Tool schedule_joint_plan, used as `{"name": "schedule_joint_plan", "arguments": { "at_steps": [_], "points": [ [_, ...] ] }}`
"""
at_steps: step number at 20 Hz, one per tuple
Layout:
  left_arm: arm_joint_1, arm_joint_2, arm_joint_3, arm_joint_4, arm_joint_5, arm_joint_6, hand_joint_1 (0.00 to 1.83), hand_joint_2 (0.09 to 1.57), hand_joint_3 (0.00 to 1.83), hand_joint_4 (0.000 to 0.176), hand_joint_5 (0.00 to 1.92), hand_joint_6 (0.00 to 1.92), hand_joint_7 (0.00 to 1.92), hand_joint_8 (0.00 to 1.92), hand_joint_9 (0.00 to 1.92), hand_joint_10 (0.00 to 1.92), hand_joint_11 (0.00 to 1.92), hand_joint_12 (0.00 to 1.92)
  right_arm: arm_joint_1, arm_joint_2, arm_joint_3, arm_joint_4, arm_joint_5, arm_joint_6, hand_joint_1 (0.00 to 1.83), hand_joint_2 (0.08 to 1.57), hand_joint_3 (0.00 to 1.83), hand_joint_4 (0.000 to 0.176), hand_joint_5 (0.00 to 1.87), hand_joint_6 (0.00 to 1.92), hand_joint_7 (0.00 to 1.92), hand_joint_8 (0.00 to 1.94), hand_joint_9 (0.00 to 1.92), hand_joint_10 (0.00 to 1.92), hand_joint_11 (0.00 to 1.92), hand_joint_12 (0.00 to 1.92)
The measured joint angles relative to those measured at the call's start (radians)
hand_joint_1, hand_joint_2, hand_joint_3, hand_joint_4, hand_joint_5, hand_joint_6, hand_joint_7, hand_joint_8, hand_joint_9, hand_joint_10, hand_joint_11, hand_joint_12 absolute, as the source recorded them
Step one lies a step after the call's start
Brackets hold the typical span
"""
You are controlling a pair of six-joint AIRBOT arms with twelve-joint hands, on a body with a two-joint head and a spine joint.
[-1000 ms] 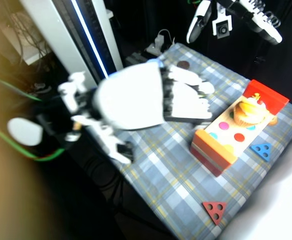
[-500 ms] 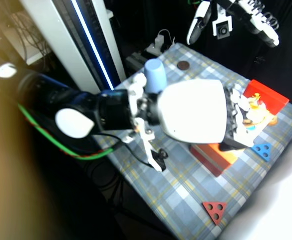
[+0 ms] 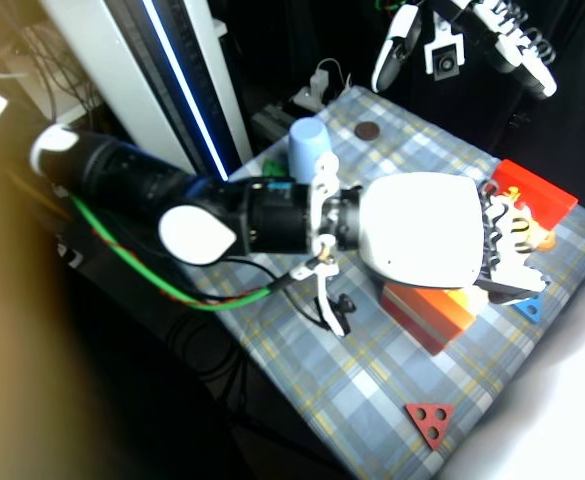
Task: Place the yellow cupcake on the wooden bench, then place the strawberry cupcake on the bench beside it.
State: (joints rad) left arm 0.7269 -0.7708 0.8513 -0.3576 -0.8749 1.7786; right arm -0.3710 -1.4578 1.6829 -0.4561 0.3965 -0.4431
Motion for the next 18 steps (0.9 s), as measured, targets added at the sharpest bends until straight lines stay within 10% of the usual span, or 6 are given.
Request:
{"name": "schedule_joint_plan", "arguments": {
  "at_steps": [2, 5, 6, 10, 15, 18],
  "points": [
    [0.000, 0.000, 0.000, -0.001, 0.000, 0.000, 0.75, 0.77, 0.00, 0.154, 0.00, 0.00, 0.00, 0.00, 0.00, 0.00, 0.00, 0.00, 0.000, -0.002, 0.003, -0.002, -0.002, 0.000, 1.24, 1.05, 0.00, 0.040, 1.12, 0.72, 1.14, 0.76, 0.91, 0.56, 0.34, 1.43],
    [-0.002, -0.006, 0.000, 0.003, 0.003, 0.000, 0.79, 0.77, 0.00, 0.176, 0.00, 0.00, 0.00, 0.00, 0.00, 0.00, 0.00, 0.00, 0.000, -0.003, 0.006, -0.009, -0.007, 0.002, 1.23, 1.10, 0.00, 0.000, 0.94, 0.96, 1.08, 0.91, 0.78, 0.25, 0.09, 1.19],
    [-0.002, -0.006, 0.000, 0.004, 0.007, 0.000, 0.77, 0.78, 0.00, 0.172, 0.00, 0.00, 0.00, 0.00, 0.00, 0.00, 0.02, 0.01, 0.000, -0.003, 0.006, -0.010, -0.007, 0.002, 1.12, 1.03, 0.00, 0.000, 0.78, 0.40, 0.87, 0.46, 0.66, 0.13, 0.02, 1.01],
    [-0.002, -0.006, 0.000, 0.003, 0.008, 0.000, 0.74, 0.78, 0.01, 0.171, 0.00, 0.00, 0.00, 0.00, 0.00, 0.00, 0.05, 0.03, 0.000, -0.003, 0.008, -0.020, -0.029, -0.002, 0.98, 1.00, 0.00, 0.071, 0.36, 0.00, 0.33, 0.00, 0.29, 0.00, 0.00, 0.55],
    [-0.002, -0.006, 0.000, 0.004, 0.007, 0.000, 0.75, 0.79, 0.01, 0.176, 0.00, 0.00, 0.00, 0.00, 0.00, 0.00, 0.03, 0.02, 0.006, -0.003, -0.018, -0.021, -0.024, -0.003, 0.89, 0.95, 0.00, 0.077, 0.17, 0.00, 0.19, 0.00, 0.12, 0.00, 0.00, 0.24],
    [-0.001, -0.006, 0.000, 0.001, 0.005, -0.010, 0.78, 0.79, 0.00, 0.176, 0.00, 0.00, 0.00, 0.00, 0.00, 0.00, 0.01, 0.02, 0.006, 0.035, -0.074, -0.031, 0.023, -0.003, 0.87, 0.91, 0.00, 0.071, 0.19, 0.00, 0.26, 0.00, 0.23, 0.02, 0.00, 0.53]
  ]
}}
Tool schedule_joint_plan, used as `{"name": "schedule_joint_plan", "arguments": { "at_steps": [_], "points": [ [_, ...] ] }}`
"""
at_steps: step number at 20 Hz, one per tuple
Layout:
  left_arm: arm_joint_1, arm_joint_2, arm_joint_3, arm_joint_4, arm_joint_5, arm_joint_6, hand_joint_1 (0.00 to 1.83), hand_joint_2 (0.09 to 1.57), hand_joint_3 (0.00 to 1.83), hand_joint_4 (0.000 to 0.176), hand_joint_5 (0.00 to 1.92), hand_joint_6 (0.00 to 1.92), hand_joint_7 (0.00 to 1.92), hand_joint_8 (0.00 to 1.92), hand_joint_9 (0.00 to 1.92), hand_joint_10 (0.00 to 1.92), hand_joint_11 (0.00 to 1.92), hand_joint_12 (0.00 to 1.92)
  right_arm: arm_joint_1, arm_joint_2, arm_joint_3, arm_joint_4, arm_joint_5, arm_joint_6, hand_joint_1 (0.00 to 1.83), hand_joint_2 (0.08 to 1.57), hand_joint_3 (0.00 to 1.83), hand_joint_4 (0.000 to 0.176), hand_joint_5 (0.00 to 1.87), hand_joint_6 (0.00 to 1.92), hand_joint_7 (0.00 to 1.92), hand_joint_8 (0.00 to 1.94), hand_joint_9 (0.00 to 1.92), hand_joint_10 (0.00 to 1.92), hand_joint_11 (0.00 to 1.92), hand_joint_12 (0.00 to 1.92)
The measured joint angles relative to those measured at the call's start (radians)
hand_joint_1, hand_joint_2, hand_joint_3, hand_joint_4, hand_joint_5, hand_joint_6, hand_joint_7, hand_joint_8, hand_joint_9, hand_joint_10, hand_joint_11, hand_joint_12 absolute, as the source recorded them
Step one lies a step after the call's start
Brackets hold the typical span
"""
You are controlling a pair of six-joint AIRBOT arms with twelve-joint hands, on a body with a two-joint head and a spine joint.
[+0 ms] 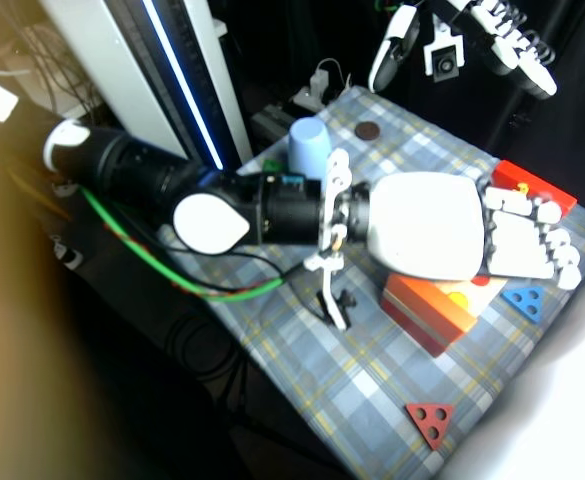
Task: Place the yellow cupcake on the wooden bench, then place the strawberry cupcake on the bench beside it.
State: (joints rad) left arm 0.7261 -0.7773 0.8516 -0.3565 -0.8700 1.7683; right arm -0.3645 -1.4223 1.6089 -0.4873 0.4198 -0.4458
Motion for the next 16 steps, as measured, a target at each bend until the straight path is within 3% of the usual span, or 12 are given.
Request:
{"name": "schedule_joint_plan", "arguments": {
  "at_steps": [1, 3, 5, 7, 9, 10, 11, 12, 13, 14, 15, 16],
  "points": [
    [0.003, 0.000, 0.000, -0.001, -0.007, -0.021, 0.80, 0.79, 0.00, 0.176, 0.00, 0.00, 0.00, 0.00, 0.00, 0.00, 0.01, 0.02, 0.000, 0.024, -0.017, 0.003, 0.024, 0.000, 0.84, 0.92, 0.00, 0.085, 0.17, 0.00, 0.21, 0.00, 0.24, 0.01, 0.00, 0.68],
    [0.024, 0.011, -0.002, 0.002, -0.034, -0.093, 0.81, 0.79, 0.00, 0.175, 0.00, 0.00, 0.00, 0.00, 0.00, 0.00, 0.00, 0.02, 0.000, 0.106, -0.068, 0.024, 0.095, 0.000, 0.87, 0.89, 0.00, 0.096, 0.16, 0.00, 0.16, 0.01, 0.18, 0.02, 0.00, 0.49],
    [0.039, 0.024, -0.002, 0.009, -0.074, -0.179, 0.81, 0.77, 0.00, 0.176, 0.00, 0.00, 0.00, 0.00, 0.00, 0.00, 0.02, 0.01, 0.000, 0.207, -0.134, 0.064, 0.181, -0.016, 0.77, 0.92, 0.01, 0.036, 0.12, 0.00, 0.18, 0.00, 0.22, 0.01, 0.00, 0.70],
    [0.063, 0.036, -0.002, 0.053, -0.142, -0.293, 0.82, 0.76, 0.00, 0.176, 0.00, 0.00, 0.00, 0.00, 0.00, 0.00, 0.00, 0.00, -0.042, 0.302, -0.213, 0.166, 0.326, -0.062, 0.69, 0.91, 0.00, 0.134, 0.09, 0.00, 0.16, 0.00, 0.11, 0.01, 0.00, 0.33],
    [0.109, 0.047, 0.005, 0.097, -0.218, -0.440, 0.89, 0.77, 0.00, 0.163, 0.00, 0.00, 0.00, 0.00, 0.00, 0.00, 0.00, 0.00, -0.159, 0.380, -0.287, 0.242, 0.502, -0.077, 0.75, 0.93, 0.00, 0.112, 0.10, 0.00, 0.14, 0.00, 0.04, 0.00, 0.00, 0.04],
    [0.146, 0.047, 0.018, 0.113, -0.257, -0.527, 0.91, 0.78, 0.00, 0.173, 0.00, 0.00, 0.03, 0.01, 0.00, 0.00, 0.00, 0.00, -0.230, 0.406, -0.322, 0.275, 0.572, -0.076, 0.72, 0.93, 0.00, 0.136, 0.13, 0.01, 0.13, 0.00, 0.06, 0.01, 0.08, 0.04],
    [0.180, 0.045, 0.029, 0.113, -0.295, -0.610, 0.93, 0.81, 0.02, 0.155, 0.00, 0.00, 0.06, 0.02, 0.00, 0.00, 0.00, 0.00, -0.294, 0.426, -0.351, 0.309, 0.635, -0.078, 0.82, 0.98, 0.00, 0.091, 0.16, 0.01, 0.18, 0.00, 0.12, 0.01, 0.03, 0.02],
    [0.219, 0.041, 0.044, 0.113, -0.342, -0.705, 0.89, 0.82, 0.02, 0.148, 0.00, 0.00, 0.06, 0.02, 0.00, 0.00, 0.00, 0.00, -0.372, 0.443, -0.383, 0.364, 0.719, -0.077, 0.90, 1.00, 0.01, 0.076, 0.17, 0.01, 0.19, 0.00, 0.13, 0.01, 0.01, 0.01],
    [0.264, 0.034, 0.056, 0.105, -0.405, -0.793, 0.81, 0.88, 0.02, 0.075, 0.00, 0.00, 0.09, 0.01, 0.03, 0.01, 0.00, 0.18, -0.445, 0.458, -0.412, 0.411, 0.804, -0.077, 0.89, 1.00, 0.00, 0.058, 0.23, 0.01, 0.27, 0.01, 0.25, 0.02, 0.14, 0.07],
    [0.307, 0.029, 0.064, 0.095, -0.478, -0.882, 0.79, 0.87, 0.00, 0.034, 0.00, 0.00, 0.17, 0.01, 0.15, 0.00, 0.00, 0.67, -0.513, 0.475, -0.440, 0.460, 0.887, -0.079, 0.85, 1.02, 0.00, 0.036, 0.29, 0.01, 0.32, 0.01, 0.32, 0.02, 0.21, 0.12],
    [0.327, 0.023, 0.071, 0.099, -0.526, -0.938, 0.77, 0.93, 0.02, 0.021, 0.02, 0.00, 0.20, 0.01, 0.18, 0.01, 0.00, 0.93, -0.547, 0.487, -0.459, 0.491, 0.943, -0.078, 0.79, 1.06, 0.00, 0.022, 0.28, 0.00, 0.35, 0.01, 0.36, 0.00, 0.22, 0.24],
    [0.348, 0.006, 0.082, 0.103, -0.596, -1.013, 0.49, 1.11, 0.05, 0.031, 0.12, 0.03, 0.18, 0.00, 0.20, 0.00, 0.00, 0.89, -0.588, 0.496, -0.475, 0.534, 1.038, -0.079, 0.90, 1.03, 0.01, 0.005, 0.32, 0.01, 0.37, 0.01, 0.37, 0.00, 0.13, 0.43]
  ]
}}
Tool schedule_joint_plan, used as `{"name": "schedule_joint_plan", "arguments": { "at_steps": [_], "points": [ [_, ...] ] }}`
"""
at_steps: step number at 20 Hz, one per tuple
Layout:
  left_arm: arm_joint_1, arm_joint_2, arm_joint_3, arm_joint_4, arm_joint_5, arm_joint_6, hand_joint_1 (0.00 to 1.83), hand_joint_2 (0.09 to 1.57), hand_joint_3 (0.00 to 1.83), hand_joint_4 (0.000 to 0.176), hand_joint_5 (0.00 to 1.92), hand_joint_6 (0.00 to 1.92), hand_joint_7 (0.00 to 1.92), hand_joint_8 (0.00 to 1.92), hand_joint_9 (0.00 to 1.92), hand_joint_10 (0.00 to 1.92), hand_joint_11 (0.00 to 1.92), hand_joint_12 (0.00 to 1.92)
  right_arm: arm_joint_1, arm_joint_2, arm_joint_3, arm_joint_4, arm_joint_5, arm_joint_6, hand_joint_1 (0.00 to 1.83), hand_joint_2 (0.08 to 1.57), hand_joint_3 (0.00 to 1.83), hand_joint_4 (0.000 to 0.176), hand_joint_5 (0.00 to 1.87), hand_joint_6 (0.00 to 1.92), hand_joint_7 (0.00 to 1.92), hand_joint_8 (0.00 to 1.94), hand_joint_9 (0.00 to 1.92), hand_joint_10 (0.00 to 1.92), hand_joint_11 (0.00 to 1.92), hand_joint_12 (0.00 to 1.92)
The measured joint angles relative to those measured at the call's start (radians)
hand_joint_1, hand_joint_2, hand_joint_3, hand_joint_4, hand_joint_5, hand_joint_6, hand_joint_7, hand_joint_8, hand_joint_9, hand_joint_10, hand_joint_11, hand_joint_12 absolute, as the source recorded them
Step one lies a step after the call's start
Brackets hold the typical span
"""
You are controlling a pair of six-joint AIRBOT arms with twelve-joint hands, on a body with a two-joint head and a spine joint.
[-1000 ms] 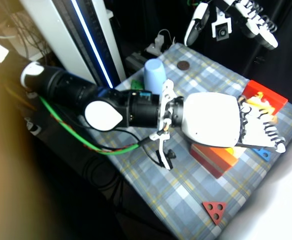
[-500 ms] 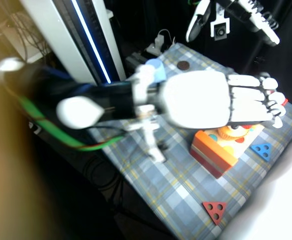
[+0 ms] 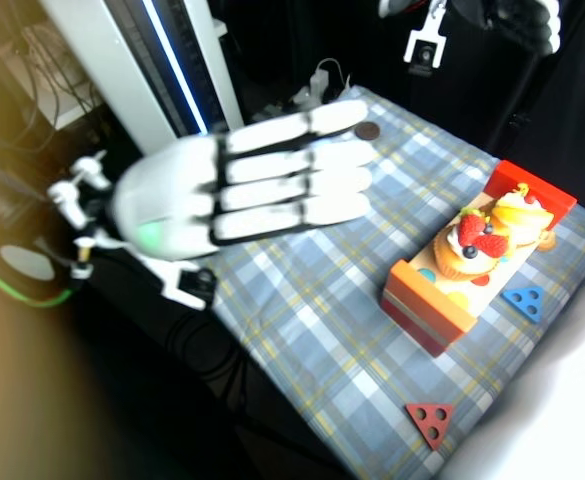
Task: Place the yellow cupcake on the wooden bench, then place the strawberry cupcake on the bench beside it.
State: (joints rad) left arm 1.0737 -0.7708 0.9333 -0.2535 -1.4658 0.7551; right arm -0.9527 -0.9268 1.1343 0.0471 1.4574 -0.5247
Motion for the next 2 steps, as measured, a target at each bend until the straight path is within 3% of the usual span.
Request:
{"name": "schedule_joint_plan", "arguments": {
  "at_steps": [1, 2],
  "points": [
    [0.006, -0.008, 0.009, 0.008, -0.031, -0.029, 0.33, 1.20, 0.03, 0.045, 0.17, 0.02, 0.15, 0.00, 0.14, 0.00, 0.00, 0.47, -0.011, 0.002, -0.007, 0.018, 0.043, 0.000, 0.83, 1.12, 0.01, 0.019, 0.23, 0.00, 0.31, 0.00, 0.30, 0.00, 0.05, 0.42],
    [0.012, -0.019, 0.016, 0.025, -0.078, -0.071, 0.12, 1.26, 0.03, 0.056, 0.31, 0.05, 0.10, 0.00, 0.07, 0.00, 0.00, 0.25, -0.018, 0.002, -0.013, 0.023, 0.117, 0.000, 0.68, 1.16, 0.02, 0.060, 0.20, 0.00, 0.27, 0.00, 0.29, 0.00, 0.02, 0.41]
  ]
}}
